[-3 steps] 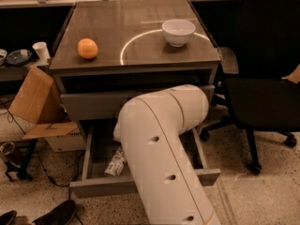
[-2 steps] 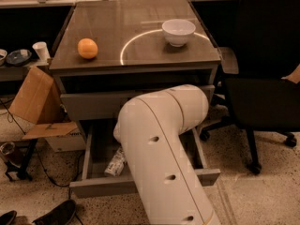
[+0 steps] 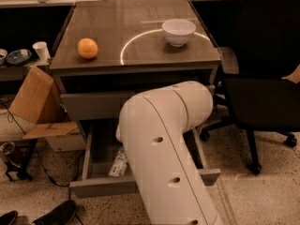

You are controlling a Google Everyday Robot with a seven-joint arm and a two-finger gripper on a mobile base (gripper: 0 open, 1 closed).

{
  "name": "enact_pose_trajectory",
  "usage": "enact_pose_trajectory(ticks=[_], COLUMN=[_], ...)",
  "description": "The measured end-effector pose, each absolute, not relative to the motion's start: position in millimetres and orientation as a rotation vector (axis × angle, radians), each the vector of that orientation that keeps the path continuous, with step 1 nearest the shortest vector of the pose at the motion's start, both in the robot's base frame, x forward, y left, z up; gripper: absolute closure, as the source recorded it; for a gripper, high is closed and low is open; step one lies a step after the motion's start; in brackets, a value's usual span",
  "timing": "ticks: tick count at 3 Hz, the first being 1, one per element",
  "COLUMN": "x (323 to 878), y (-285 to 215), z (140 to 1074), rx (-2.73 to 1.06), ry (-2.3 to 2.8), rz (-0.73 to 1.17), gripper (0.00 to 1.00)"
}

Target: Pick blue plastic bottle from middle drawer and place on counter

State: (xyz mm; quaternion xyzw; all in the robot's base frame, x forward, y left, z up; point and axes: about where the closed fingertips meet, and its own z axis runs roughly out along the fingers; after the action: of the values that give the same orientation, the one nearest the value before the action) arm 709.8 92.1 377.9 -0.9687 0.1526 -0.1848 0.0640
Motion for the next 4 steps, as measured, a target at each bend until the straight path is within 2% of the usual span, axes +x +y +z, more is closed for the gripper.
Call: enact_pose_trajectory(ticks=[2,4], x=[692.6,659.2], y=[62.3,-0.3], z=[410.3,456.5], rx=[-2.902,-2.765], ry=[0.576,1.067], rz=[-0.706,-0.887], gripper=[1.00,1.00])
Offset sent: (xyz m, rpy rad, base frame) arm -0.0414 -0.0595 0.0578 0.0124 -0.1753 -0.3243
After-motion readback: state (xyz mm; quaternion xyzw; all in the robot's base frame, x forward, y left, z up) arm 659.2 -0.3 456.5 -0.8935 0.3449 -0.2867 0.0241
